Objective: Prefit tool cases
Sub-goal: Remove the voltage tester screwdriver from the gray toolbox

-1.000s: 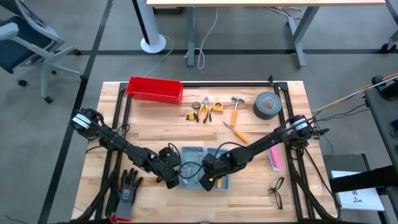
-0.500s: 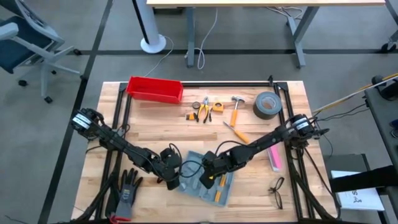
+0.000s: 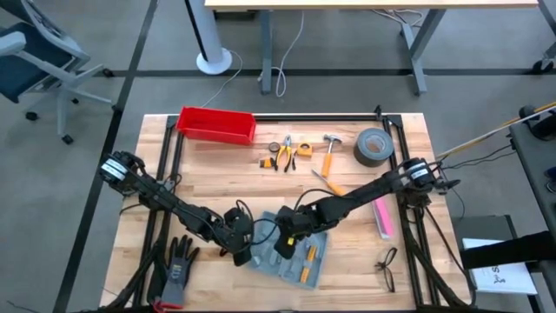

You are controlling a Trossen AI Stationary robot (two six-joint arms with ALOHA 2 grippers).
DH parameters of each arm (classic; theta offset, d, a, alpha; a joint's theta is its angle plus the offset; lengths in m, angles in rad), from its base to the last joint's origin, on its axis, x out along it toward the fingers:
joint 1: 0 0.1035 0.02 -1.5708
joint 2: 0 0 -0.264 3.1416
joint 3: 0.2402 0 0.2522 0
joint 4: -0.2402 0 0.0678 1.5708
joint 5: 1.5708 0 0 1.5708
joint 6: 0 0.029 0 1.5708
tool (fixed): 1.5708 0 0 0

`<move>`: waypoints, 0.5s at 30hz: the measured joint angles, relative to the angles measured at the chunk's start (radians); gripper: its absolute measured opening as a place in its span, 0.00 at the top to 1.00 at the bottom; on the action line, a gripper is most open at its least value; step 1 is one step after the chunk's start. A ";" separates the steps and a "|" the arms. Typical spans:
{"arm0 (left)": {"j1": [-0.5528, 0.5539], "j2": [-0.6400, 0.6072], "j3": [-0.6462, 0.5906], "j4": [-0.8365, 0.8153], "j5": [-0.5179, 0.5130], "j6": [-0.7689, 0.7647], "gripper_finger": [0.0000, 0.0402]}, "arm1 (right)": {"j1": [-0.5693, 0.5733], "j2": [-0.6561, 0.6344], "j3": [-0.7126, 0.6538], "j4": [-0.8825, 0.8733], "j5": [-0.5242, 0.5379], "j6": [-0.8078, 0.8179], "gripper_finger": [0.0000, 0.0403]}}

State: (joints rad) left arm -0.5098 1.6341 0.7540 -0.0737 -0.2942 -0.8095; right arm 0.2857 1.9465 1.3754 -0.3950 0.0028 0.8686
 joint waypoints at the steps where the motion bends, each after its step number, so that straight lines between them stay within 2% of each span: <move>1: 0.000 0.000 0.000 0.004 0.009 0.000 0.51 | -0.005 0.000 0.000 -0.001 -0.005 -0.019 0.58; 8: 0.000 -0.002 0.023 0.020 0.072 0.019 0.51 | -0.019 -0.008 0.000 -0.032 -0.029 -0.130 0.60; 15: 0.012 -0.005 0.115 -0.100 0.035 0.098 0.51 | 0.016 -0.058 0.000 -0.140 -0.001 -0.173 0.64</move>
State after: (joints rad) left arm -0.4975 1.6287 0.8695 -0.1733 -0.2592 -0.7112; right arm 0.3019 1.8882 1.3754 -0.5349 0.0021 0.6952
